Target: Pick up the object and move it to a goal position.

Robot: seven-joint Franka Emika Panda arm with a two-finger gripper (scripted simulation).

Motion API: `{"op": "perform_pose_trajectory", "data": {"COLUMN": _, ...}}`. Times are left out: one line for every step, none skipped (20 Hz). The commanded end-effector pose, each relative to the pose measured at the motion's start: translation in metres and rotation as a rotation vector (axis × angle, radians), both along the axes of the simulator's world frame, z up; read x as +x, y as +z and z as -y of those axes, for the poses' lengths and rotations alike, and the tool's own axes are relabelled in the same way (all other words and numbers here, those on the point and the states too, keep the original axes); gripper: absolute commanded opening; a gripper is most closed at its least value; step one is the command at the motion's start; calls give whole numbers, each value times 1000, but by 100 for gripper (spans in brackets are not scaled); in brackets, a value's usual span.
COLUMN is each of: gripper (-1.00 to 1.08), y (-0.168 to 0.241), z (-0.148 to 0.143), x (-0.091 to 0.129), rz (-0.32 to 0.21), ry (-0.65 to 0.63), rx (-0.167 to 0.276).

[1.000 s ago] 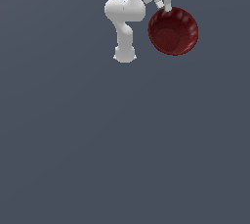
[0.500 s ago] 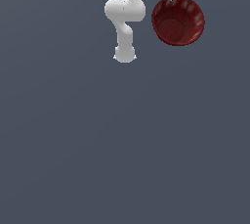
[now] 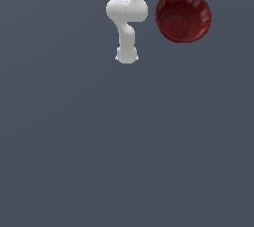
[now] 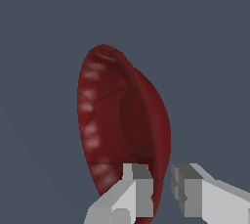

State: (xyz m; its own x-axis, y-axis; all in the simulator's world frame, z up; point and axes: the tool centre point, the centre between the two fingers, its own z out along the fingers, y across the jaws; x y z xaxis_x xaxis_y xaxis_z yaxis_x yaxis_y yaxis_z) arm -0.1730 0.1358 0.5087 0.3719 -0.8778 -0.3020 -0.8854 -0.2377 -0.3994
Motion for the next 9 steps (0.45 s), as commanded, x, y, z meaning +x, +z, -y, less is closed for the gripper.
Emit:
{"op": "perform_pose_trajectory", "data": {"gripper": -100, "y": 10, "z": 0, "x": 4, "rz": 3, "ry": -1, "rx": 0}}
{"op": "perform_pose_trajectory", "data": {"gripper": -100, "y": 13, "z": 0, "x": 5, "rz": 3, "ry": -1, "rx": 0}}
{"op": "perform_pose_trajectory", "data": {"gripper": -100, "y": 16, "z": 0, "x": 6, "rz": 3, "ry": -1, "rx": 0}}
{"op": "perform_pose_trajectory", "data": {"gripper": -100, "y": 18, "z": -1, "x": 7, "rz": 3, "ry": -1, "rx": 0}}
{"op": "perform_pose_trajectory", "data": {"gripper": -100, "y": 19, "z": -1, "x": 8, "rz": 3, "ry": -1, "rx": 0}}
{"op": "perform_pose_trajectory", "data": {"gripper": -100, "y": 21, "z": -1, "x": 8, "rz": 3, "ry": -1, "rx": 0}}
{"op": "perform_pose_trajectory", "data": {"gripper": -100, "y": 22, "z": -1, "x": 9, "rz": 3, "ry": 0, "rx": 0}}
{"op": "perform_pose_trajectory", "data": {"gripper": -100, "y": 22, "z": -1, "x": 9, "rz": 3, "ry": 0, "rx": 0}}
{"op": "perform_pose_trajectory", "data": {"gripper": -100, "y": 23, "z": -1, "x": 9, "rz": 3, "ry": 0, "rx": 0}}
